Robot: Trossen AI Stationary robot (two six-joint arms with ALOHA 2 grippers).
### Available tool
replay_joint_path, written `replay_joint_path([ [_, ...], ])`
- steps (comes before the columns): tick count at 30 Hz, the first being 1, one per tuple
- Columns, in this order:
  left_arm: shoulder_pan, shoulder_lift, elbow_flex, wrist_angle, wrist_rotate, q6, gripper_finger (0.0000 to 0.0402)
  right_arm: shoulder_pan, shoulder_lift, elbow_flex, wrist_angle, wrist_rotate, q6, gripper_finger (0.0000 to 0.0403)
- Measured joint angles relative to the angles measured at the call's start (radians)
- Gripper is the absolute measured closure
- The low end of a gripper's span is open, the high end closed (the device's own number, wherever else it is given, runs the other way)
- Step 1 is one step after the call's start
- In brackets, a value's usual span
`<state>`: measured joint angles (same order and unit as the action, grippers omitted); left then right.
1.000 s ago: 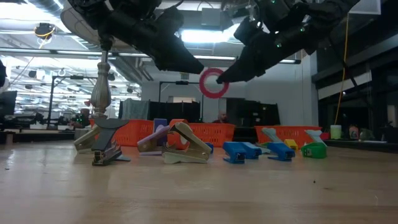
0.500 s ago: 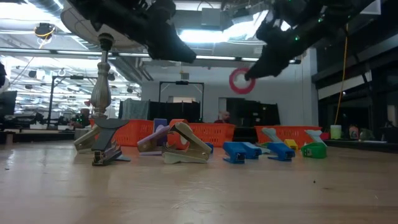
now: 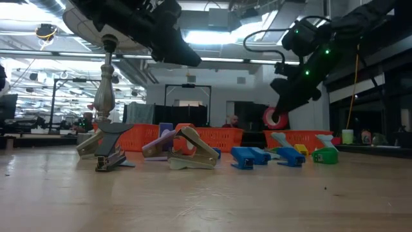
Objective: Pick and place Stapler, Stapler remover, tape
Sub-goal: Put the red tape into the right orange bin
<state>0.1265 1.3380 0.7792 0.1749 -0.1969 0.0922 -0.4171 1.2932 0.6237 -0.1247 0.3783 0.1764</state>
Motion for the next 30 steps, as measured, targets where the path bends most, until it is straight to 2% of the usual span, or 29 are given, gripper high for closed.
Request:
replay_joint_path([
  [5,0.000,0.000,0.000,0.000,-0.001,0.000,0.0217,0.000,0.034,-0.007,-0.008,0.071,-0.001,0.0288],
  [30,0.000,0.000,0.000,0.000,-0.001,0.000,0.0217,0.000,0.073,-0.007,-0.008,0.066,0.028,0.0282],
])
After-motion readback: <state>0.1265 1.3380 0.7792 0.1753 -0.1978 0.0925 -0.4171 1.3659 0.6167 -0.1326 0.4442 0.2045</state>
